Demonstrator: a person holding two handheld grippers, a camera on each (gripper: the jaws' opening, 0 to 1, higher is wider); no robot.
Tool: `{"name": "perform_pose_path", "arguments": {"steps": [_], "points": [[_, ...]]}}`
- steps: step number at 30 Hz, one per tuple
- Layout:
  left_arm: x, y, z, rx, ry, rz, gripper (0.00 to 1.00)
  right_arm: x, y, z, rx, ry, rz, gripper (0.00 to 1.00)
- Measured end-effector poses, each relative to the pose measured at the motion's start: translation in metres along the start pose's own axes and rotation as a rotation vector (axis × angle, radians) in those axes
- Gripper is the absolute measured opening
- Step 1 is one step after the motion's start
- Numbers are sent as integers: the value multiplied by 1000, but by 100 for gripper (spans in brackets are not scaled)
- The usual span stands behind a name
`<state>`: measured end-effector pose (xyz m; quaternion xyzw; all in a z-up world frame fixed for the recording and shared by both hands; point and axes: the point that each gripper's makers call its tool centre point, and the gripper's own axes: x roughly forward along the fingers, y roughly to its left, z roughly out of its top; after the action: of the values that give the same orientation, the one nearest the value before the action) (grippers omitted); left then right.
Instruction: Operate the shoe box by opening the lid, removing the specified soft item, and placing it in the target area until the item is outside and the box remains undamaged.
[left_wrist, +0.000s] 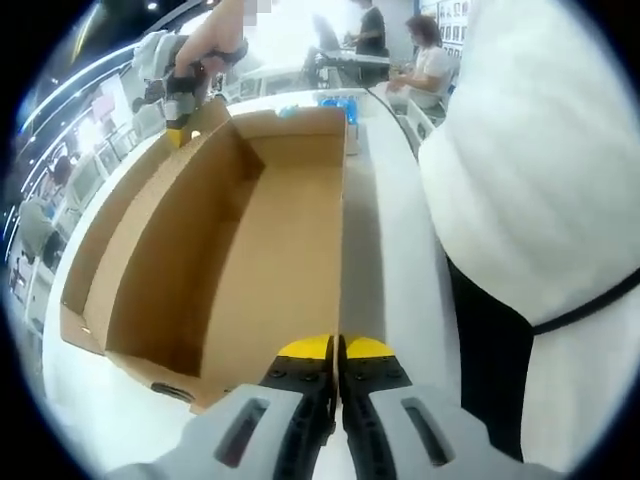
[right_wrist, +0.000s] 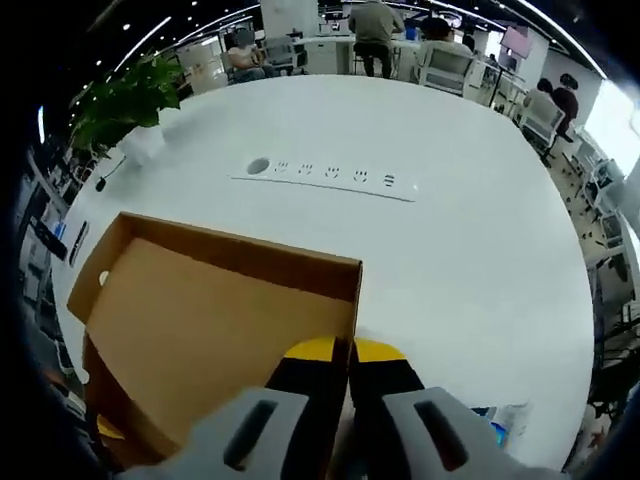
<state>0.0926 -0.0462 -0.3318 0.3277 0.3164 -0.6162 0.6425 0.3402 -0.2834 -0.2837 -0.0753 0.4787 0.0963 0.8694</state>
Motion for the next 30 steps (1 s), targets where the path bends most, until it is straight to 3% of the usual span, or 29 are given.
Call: {"name": "perform_pose_path", "arguments": {"steps": [2, 5, 8, 15, 21, 30], "points": [[0, 0, 0, -45, 20, -25, 1, 3, -5, -2, -43, -5, -18, 2], [0, -1, 0, -24, 11, -2, 1, -4, -6, 5, 35, -57, -3, 2], [0, -1, -1, -12, 6, 9, 1, -7, -3, 3, 8, -56, -16, 2], [0, 0, 1, -16, 6, 12, 1, -22, 1, 14, 72, -150, -38, 1], [-1, 0, 1, -15, 5, 13, 1, -39, 5, 12, 53, -168, -64, 1], [-2, 1, 1, -12, 3, 12, 1, -53, 3, 17, 101, -246, -73, 0]]}}
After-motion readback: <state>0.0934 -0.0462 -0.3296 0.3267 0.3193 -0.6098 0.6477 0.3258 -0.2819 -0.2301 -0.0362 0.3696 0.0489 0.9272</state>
